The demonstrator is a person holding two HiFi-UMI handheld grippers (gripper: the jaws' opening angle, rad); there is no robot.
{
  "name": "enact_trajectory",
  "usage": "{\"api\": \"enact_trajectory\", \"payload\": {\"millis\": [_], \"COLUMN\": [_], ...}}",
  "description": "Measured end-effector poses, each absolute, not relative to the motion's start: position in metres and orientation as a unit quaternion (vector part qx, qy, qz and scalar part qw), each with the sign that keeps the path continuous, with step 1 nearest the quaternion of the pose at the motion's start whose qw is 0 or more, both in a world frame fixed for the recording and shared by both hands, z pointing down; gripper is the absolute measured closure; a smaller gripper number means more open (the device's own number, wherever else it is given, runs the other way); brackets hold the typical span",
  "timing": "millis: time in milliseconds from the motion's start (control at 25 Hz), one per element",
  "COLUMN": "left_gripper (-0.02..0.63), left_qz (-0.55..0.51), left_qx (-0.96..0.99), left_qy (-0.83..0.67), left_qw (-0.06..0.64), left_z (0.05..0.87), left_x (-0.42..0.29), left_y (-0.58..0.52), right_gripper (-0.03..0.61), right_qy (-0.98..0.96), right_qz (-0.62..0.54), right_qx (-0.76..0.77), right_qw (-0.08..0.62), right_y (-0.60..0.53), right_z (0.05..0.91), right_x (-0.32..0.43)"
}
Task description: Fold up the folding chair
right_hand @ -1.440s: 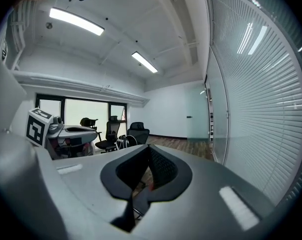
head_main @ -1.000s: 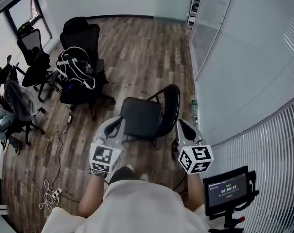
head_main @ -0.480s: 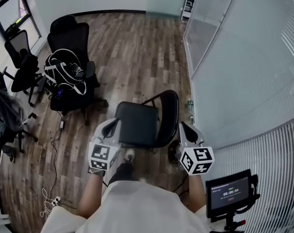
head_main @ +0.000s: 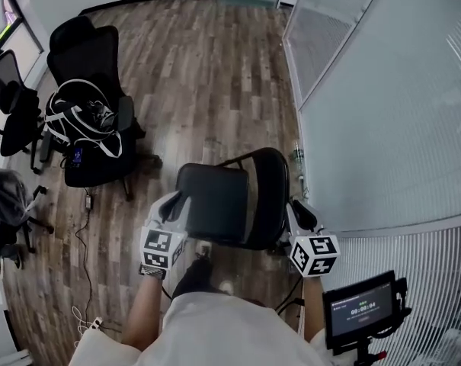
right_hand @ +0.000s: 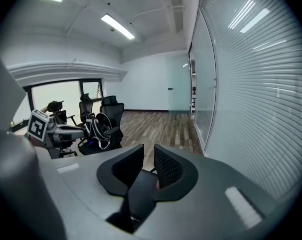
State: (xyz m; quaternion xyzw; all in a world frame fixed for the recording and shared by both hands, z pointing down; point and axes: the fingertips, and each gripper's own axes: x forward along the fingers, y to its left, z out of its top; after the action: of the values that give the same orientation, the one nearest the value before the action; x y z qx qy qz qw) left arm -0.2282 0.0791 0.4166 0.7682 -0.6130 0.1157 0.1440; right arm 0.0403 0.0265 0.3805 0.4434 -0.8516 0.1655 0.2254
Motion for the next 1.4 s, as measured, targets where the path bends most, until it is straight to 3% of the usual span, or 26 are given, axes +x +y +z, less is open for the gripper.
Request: {"api": "enact_trajectory", "payload": {"millis": [840,1400], "left_gripper": [0.518,0.497], "left_qz": [0.190,0.222], "left_qx": [0.747,0.761], "left_qy": [-0.579,-0.516], "left_qw": [0.266,0.324], "left_z": [0.564,0.648], "left_x": [-0.271,-0.268], "left_y": [0.008,0.026], "right_gripper": [0.440,0.405], "right_qy": [-0.760,-0.720], "right_qz": [0.250,0.340], "right_qx": [0.475,0.456], "right_qw": [0.367,0.396], "right_y": [-0.058,-0.049], "right_z": [0.514,0.577], "right_x": [0.084,0.110]}}
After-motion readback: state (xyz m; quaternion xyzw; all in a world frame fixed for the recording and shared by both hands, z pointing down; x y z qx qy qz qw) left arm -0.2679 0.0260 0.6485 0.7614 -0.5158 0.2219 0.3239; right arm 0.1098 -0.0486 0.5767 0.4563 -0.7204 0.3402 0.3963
